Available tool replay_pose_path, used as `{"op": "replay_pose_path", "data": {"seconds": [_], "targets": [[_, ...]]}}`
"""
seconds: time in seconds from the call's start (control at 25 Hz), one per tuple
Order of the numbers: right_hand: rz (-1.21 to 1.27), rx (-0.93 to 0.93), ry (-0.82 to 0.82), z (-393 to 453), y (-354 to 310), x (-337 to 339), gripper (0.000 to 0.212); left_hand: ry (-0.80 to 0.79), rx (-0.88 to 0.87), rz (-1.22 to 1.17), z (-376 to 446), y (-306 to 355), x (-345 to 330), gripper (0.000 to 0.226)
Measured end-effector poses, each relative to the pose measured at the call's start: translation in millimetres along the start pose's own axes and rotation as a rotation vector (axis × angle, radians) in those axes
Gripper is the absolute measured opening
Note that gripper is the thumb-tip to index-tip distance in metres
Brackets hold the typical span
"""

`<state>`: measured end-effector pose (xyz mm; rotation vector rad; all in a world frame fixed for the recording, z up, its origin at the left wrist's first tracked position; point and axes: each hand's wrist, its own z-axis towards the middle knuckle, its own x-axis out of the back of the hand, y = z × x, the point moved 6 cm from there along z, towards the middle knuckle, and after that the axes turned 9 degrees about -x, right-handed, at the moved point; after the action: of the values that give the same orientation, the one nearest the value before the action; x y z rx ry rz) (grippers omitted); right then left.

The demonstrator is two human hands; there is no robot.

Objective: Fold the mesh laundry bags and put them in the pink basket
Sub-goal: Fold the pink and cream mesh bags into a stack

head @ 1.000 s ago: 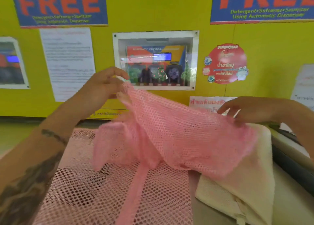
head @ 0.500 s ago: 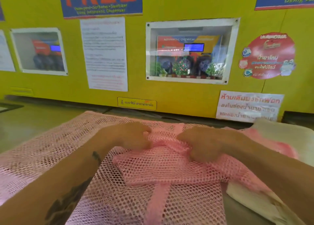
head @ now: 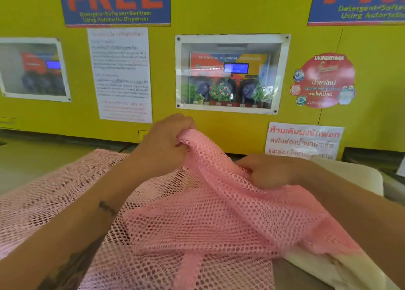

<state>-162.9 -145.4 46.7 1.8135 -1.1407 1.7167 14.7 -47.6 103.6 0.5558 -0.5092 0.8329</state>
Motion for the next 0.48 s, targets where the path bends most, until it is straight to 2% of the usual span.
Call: {"op": "replay_pose_path", "data": {"seconds": [0.08,0.12,0.2,0.28,0.32,0.4,0.48], "targets": [[-0.056,0.009,0.088,12,-3,16,0.014,0.026,0.029,0.087,-3,0,26,0.021],[-0.098,-0.003,0.188,18,-5,32,0.011,-0.009,0.093,0.145,-6,-4,41,0.023],[-0.099,-0.009,0.444,28,-14,73,0.019,-0.164,0.268,0.249,-18,-17,72,0.027],[-0.041,0.014,0.644,37,-29,104,0.015,-0.295,0.384,0.234,-38,-26,101,0.020],[-0.047,0.037,0.684,42,-41,109,0.009,-0.324,0.443,0.159,-49,-28,114,0.018],[-0.082,0.101,0.662,52,-70,98,0.006,-0.368,0.584,-0.024,-71,-27,134,0.033],[-0.044,0.221,0.634,52,-105,77,0.020,-0.353,0.674,-0.030,-87,-30,140,0.042]]}}
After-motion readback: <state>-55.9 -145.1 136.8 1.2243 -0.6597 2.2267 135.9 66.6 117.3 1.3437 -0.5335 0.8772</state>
